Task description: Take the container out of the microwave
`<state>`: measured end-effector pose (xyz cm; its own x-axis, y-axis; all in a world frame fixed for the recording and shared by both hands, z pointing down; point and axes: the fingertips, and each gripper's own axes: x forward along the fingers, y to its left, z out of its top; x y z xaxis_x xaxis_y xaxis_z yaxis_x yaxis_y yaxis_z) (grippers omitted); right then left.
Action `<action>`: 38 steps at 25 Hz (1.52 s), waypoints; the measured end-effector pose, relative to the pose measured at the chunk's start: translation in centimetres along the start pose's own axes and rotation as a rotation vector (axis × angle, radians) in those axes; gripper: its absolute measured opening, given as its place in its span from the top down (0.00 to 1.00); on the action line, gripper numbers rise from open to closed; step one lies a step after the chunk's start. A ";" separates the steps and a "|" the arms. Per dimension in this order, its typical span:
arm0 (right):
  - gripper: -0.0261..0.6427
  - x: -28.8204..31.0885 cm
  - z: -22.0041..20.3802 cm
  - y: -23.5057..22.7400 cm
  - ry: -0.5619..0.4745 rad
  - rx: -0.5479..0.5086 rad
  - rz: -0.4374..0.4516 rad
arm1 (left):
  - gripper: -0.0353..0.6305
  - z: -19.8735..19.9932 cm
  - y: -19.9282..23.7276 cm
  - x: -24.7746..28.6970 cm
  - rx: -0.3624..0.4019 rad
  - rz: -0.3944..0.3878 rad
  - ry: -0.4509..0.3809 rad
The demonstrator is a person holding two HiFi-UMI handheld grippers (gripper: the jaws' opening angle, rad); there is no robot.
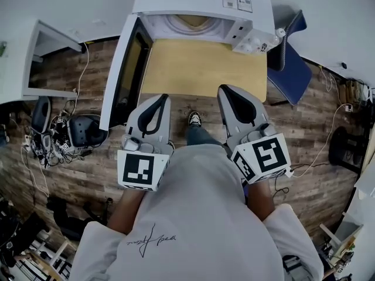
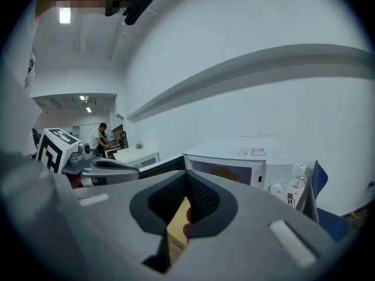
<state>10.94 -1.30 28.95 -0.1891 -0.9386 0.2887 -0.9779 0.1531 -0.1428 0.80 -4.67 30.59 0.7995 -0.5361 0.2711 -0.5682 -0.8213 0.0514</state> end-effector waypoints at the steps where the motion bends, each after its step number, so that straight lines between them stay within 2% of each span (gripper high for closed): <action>1: 0.94 0.3 0.1 -0.5 -0.001 -0.004 0.011 | 0.96 0.3 0.0 0.5 0.017 0.018 -0.004; 3: 0.94 1.0 0.3 -1.5 0.001 -0.015 0.032 | 0.96 0.6 -0.1 1.5 0.034 0.046 -0.004; 10: 0.94 2.5 1.1 -4.2 -0.027 -0.078 0.095 | 0.96 1.2 -0.5 4.4 -0.019 0.094 -0.032; 17: 0.94 3.2 1.0 -4.4 -0.009 -0.137 0.175 | 0.96 0.6 -0.6 5.2 -0.026 0.158 -0.013; 26: 0.94 4.6 0.9 -5.7 -0.008 -0.177 0.136 | 0.96 -0.4 -1.0 4.8 -0.083 0.158 -0.001; 38: 0.94 8.2 -0.1 -6.9 0.035 -0.261 0.121 | 0.96 0.1 0.4 6.0 -0.099 0.157 -0.026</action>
<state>16.16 -9.98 32.38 -0.3045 -0.8981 0.3172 -0.9371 0.3422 0.0692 5.37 -8.18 32.11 0.7036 -0.6620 0.2581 -0.7017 -0.7046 0.1055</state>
